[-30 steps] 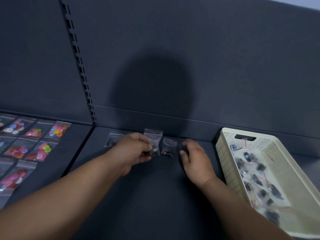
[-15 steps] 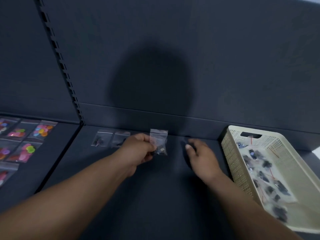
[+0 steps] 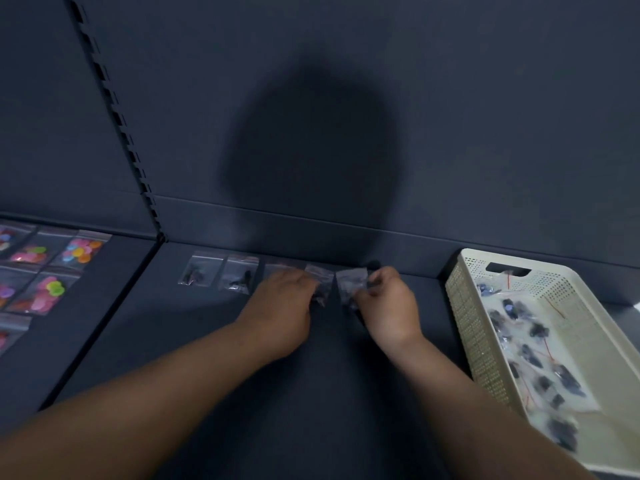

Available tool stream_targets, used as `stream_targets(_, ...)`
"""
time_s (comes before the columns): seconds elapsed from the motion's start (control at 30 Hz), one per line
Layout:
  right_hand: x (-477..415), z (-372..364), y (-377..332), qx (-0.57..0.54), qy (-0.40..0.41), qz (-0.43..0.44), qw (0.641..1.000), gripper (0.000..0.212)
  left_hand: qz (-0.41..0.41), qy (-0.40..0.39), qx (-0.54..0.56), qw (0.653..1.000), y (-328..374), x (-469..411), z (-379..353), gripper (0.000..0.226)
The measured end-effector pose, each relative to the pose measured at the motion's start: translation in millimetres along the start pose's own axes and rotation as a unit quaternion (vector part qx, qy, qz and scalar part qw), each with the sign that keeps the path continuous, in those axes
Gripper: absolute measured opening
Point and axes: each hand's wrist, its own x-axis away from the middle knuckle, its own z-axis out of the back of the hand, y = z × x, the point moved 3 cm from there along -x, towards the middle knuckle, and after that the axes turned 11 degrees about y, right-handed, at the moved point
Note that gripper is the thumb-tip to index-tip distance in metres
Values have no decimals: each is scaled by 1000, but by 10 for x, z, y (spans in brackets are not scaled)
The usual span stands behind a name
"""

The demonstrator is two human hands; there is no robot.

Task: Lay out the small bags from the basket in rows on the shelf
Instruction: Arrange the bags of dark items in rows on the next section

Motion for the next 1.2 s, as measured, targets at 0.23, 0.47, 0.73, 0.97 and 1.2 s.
stream_targets(0.23, 209, -70, 20, 139, -20, 269, 953, 31, -85, -115, -75, 987, 24, 131, -136, 56)
stream_targets(0.47, 250, -150, 57, 242, -152, 273, 919, 51, -76, -120, -82, 986, 22, 129, -162, 58)
stream_targets(0.73, 246, 44, -78, 214, -153, 238, 935, 56, -67, -80, -47, 993, 164, 9, -30, 57)
stream_targets(0.97, 101, 1026, -110, 154, 28, 260, 953, 52, -105, -16, 32, 994, 830, -296, 105, 58)
stream_targets(1.2, -146, 1614, 676, 228, -3, 138, 964, 49, -172, -76, 53, 981, 1598, -373, -171, 65)
